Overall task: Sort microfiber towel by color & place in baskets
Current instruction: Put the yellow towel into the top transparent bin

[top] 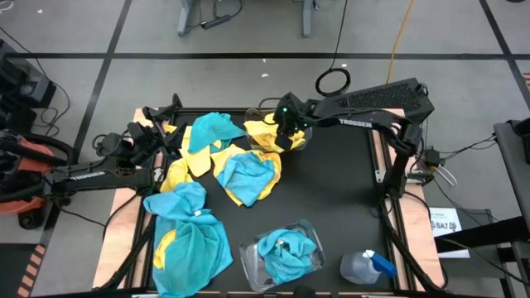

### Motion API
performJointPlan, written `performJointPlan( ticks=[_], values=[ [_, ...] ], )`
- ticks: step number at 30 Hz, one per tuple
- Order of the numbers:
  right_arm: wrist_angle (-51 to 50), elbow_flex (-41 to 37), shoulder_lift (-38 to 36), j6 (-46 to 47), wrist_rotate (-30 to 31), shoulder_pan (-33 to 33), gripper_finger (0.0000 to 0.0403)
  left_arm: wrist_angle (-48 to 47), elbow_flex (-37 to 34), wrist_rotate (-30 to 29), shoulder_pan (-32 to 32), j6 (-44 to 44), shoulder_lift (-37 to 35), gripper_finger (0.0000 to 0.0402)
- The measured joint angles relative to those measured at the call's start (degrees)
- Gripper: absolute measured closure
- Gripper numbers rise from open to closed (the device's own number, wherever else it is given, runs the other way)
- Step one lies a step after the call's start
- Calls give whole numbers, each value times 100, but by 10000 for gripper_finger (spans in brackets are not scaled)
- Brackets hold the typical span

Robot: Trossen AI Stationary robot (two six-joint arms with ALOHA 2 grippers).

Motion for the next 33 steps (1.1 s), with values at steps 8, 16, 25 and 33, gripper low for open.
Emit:
performJointPlan(
  ticks=[8,16,25,33],
  values=[
    [7,0,425,-103,-2,-4,403,2,-2,-2,0,-2,-2,66],
    [-14,4,638,-74,-51,-96,395,2,0,0,-2,-2,-2,66],
    [-91,0,653,-3,-50,-144,361,0,-2,0,0,0,-2,66],
    [-89,0,458,37,-24,-111,298,0,-2,0,-2,0,0,66]
  ],
)
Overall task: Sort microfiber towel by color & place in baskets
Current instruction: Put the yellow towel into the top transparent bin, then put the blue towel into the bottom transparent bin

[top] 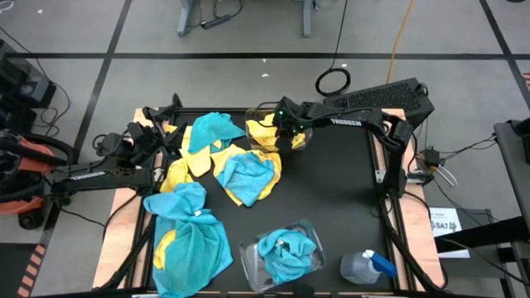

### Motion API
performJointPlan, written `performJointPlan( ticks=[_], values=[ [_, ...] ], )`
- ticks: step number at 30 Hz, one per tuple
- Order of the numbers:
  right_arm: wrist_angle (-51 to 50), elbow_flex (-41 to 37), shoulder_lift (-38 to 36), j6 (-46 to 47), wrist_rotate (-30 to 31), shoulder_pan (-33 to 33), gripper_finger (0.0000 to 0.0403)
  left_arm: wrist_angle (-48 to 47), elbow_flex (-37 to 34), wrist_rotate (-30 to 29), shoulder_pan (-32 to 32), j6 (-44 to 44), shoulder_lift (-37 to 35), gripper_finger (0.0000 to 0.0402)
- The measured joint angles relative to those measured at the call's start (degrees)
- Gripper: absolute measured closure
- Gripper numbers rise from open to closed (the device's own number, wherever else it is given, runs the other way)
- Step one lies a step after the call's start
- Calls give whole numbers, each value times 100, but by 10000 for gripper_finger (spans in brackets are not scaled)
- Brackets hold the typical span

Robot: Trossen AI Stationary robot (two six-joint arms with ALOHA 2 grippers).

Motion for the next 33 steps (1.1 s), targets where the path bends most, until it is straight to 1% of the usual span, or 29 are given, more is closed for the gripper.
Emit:
performJointPlan(
  ticks=[7,13,17,24,33],
  values=[
    [-5,0,-565,0,-4,117,238,2,2,0,2,0,0,66],
    [-99,0,-1274,0,-5,251,208,1,2,0,2,0,0,66],
    [-162,0,-1794,12,-7,367,200,2,1,0,1,0,-2,66],
    [-277,0,-2674,109,-6,689,199,2,2,0,0,0,-2,66],
    [-1096,0,-3644,289,-4,1272,199,1,0,0,2,0,-1,66]
  ],
)
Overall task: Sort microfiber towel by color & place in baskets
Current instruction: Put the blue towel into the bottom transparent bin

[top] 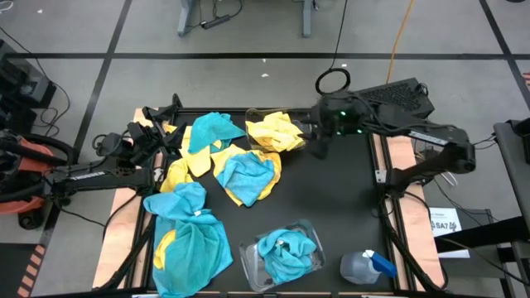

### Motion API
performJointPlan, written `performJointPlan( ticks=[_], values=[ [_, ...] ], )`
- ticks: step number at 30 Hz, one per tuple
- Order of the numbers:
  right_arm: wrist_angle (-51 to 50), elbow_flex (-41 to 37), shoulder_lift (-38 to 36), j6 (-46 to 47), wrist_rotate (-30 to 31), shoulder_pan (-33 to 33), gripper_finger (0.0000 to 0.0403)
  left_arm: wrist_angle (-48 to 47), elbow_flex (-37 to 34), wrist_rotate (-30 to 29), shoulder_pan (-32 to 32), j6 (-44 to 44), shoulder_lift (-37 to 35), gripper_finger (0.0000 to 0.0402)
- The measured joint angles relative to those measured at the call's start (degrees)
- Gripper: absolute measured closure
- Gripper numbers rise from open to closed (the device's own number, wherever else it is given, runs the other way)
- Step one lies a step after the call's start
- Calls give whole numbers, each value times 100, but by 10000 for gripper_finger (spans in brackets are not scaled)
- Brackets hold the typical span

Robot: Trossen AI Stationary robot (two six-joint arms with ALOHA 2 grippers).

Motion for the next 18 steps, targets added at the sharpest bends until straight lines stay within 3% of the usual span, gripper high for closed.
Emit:
performJointPlan(
  ticks=[8,18],
  values=[
    [-694,0,-474,298,6,514,200,-1,0,0,-1,-2,0,66],
    [-1213,0,-567,436,10,1050,200,1,0,0,-2,-2,1,66]
  ],
)
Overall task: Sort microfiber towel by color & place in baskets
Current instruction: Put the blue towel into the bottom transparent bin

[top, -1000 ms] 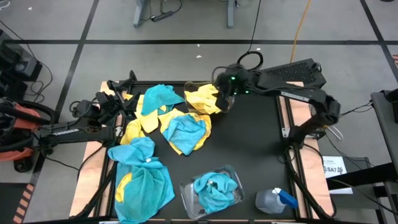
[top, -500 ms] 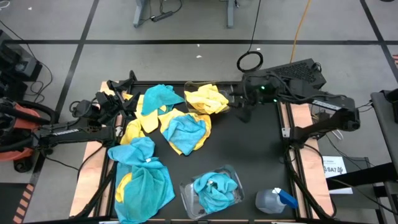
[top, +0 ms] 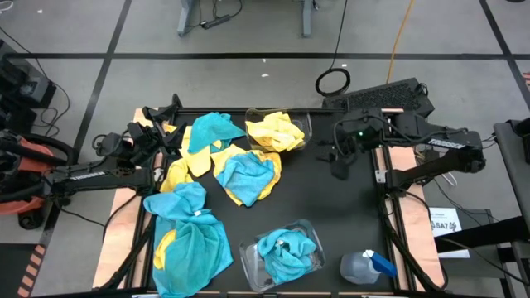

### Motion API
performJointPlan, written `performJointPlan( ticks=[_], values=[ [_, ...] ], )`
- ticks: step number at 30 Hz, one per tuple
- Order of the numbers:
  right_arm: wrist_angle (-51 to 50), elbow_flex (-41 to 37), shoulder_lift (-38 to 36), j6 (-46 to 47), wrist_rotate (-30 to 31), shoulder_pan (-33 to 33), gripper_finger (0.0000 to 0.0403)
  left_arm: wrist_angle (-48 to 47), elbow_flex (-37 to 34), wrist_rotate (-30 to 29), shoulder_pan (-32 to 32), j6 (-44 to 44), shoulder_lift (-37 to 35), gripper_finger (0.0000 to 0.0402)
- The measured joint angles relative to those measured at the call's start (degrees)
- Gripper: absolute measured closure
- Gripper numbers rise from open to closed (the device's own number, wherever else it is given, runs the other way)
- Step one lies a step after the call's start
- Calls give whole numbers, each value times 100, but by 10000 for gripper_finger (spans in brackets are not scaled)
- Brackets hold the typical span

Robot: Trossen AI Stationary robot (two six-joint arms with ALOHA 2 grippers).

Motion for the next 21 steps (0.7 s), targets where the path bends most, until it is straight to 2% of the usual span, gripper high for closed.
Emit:
performJointPlan(
  ticks=[21],
  values=[
    [-749,0,0,458,52,544,200,0,0,0,0,-9,1,66]
  ],
)
